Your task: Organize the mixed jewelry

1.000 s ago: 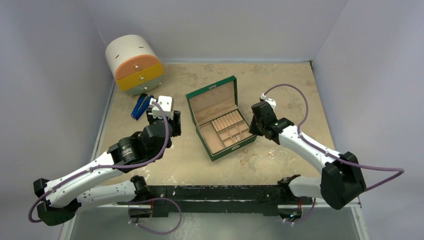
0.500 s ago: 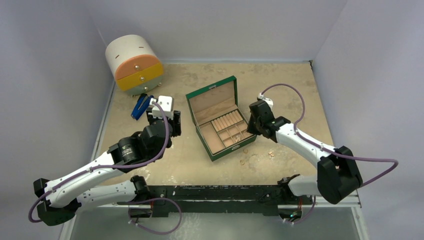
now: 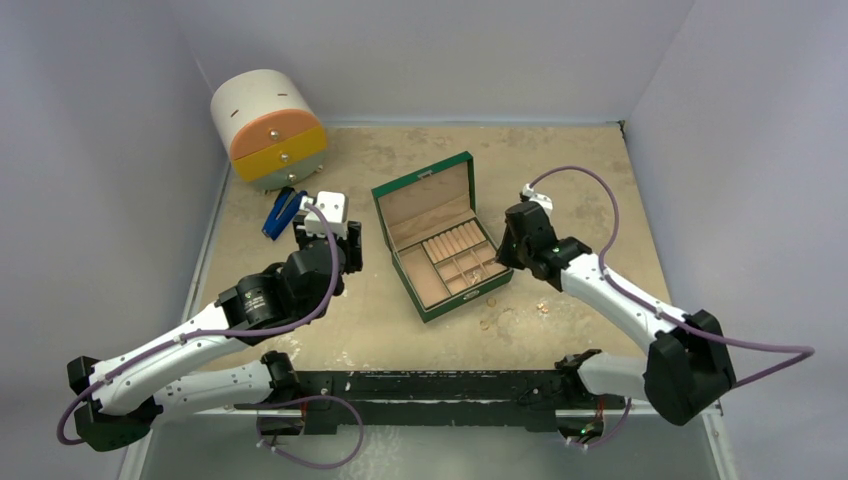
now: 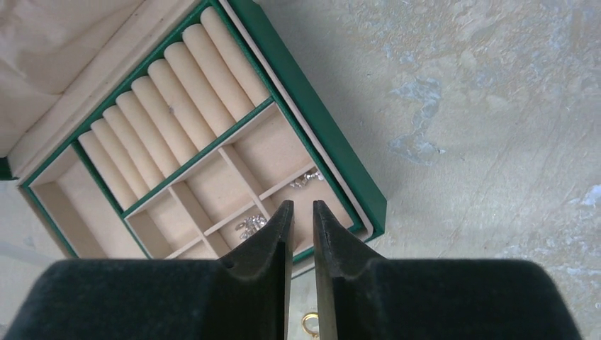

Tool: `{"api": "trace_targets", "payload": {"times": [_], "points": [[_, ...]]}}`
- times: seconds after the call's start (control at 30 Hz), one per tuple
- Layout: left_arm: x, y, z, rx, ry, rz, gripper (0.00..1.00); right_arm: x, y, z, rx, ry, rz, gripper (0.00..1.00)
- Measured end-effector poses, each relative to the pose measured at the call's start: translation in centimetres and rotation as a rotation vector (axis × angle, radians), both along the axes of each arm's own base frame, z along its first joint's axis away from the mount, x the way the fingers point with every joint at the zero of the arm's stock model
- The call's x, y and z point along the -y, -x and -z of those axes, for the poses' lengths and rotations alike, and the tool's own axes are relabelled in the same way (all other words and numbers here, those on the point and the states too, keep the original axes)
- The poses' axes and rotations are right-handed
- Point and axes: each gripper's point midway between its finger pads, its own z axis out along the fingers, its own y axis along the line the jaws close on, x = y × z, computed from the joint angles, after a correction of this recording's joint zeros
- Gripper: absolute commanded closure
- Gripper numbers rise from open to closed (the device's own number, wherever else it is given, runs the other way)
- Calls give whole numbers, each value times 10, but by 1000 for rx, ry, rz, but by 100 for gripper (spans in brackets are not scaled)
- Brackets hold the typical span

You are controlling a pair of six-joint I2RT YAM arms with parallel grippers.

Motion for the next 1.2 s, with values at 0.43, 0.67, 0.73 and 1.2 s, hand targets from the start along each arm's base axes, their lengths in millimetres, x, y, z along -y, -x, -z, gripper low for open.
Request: {"api": "trace_targets", "payload": {"times": [0.43, 0.67, 0.73, 1.2], "points": [[0, -1, 1, -3, -6, -4, 44, 21, 34, -21, 52, -35, 24, 80], [0, -1, 1, -3, -6, -4, 44, 30, 55, 0, -8, -39, 57, 79], [0, -1, 1, -3, -6, -4, 44, 32, 63, 12, -44, -35, 66, 79], [0, -1, 1, -3, -6, -4, 44, 38, 82, 63, -201, 7, 111, 78]]}}
